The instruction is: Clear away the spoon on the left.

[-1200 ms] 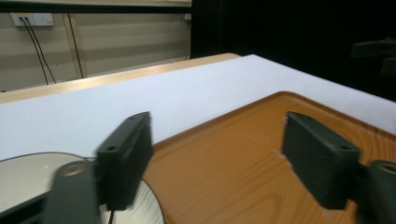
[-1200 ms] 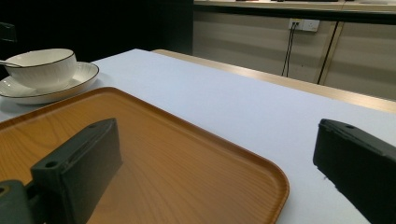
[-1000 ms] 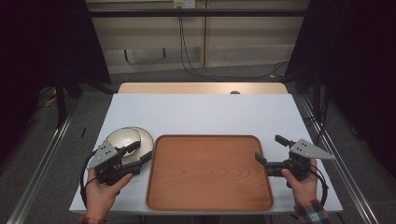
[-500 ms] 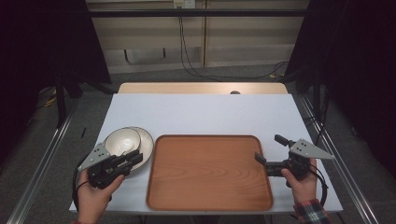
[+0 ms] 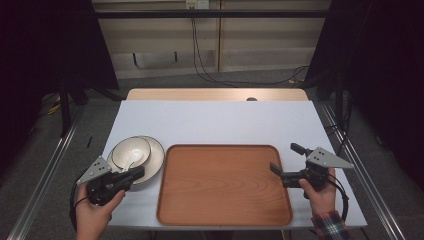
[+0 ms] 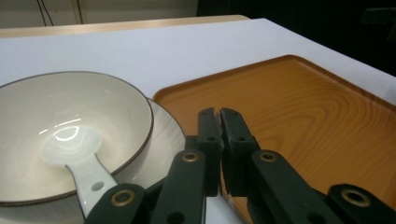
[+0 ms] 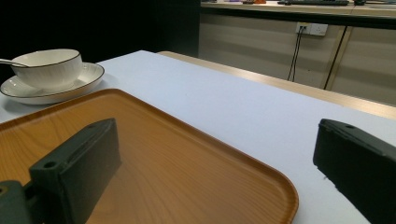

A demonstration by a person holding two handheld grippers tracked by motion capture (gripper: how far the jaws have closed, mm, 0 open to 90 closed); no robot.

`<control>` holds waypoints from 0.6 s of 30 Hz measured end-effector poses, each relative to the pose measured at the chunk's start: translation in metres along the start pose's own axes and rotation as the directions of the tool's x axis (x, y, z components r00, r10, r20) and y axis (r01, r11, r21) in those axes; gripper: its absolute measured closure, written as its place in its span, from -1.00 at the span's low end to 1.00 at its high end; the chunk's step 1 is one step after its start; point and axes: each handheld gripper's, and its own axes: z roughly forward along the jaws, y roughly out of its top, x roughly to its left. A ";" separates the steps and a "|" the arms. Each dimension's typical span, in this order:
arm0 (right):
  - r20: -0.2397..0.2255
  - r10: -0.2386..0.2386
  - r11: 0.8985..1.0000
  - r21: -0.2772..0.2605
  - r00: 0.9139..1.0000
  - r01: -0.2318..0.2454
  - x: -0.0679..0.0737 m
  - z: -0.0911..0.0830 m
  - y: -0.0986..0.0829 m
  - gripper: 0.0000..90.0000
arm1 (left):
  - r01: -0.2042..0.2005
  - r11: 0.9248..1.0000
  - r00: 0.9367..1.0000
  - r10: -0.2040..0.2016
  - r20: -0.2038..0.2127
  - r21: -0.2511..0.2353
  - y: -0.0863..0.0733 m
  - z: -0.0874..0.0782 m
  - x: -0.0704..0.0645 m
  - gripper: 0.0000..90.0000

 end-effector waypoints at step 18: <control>-0.004 -0.008 1.000 -0.004 1.000 0.008 0.000 0.000 0.001 -0.99 | 0.047 0.998 0.998 -0.046 -0.044 0.037 -0.008 -0.006 0.014 1.00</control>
